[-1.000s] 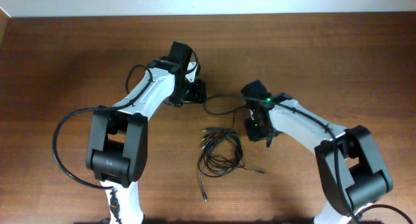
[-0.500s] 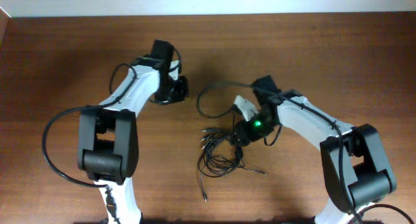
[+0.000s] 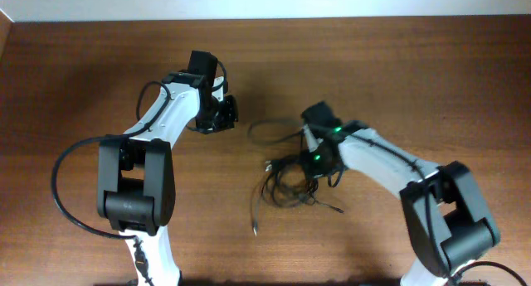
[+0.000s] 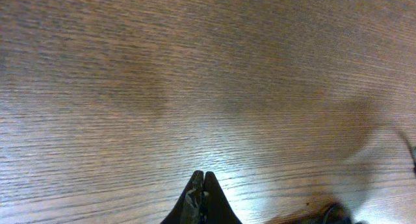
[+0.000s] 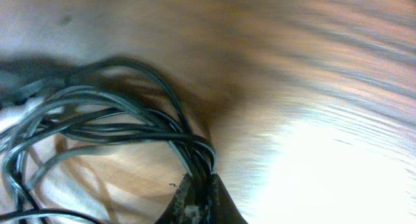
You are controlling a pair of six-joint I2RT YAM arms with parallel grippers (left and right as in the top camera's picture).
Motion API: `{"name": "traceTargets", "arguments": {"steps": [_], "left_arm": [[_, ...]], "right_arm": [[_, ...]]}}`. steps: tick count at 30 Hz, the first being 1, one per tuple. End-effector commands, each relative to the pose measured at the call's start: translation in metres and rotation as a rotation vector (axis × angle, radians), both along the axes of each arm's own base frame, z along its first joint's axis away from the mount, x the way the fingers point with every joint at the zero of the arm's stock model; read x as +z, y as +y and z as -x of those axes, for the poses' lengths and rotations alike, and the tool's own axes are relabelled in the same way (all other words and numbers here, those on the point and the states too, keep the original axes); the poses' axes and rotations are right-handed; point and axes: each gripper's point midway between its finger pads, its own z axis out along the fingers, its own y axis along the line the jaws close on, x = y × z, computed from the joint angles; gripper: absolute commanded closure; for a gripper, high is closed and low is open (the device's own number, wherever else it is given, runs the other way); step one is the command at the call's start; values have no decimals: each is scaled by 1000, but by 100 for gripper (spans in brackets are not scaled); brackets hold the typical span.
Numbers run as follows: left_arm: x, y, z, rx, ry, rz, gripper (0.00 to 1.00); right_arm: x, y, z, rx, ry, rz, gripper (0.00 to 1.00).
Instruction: Untangle cables
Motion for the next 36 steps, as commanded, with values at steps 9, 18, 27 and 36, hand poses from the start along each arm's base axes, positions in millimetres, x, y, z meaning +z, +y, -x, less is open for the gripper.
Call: {"name": "traceTargets", "arguments": {"steps": [9,18,27,36], "left_arm": [[15,-38,-1,-163,-52,217,96],[40,-89,26,-422,-110,299,92],[37,-135,108,-533,43,9,80],[35,-176,150,-604,70,-23,66]], "right_arm": [[72,25,-3,-140,209,-477,70],[41,-73,-22,-447,161,-188,59],[19,-113,-34,-842,145,-115,72],[18,-117,-35,-847,131,-90,84]]}}
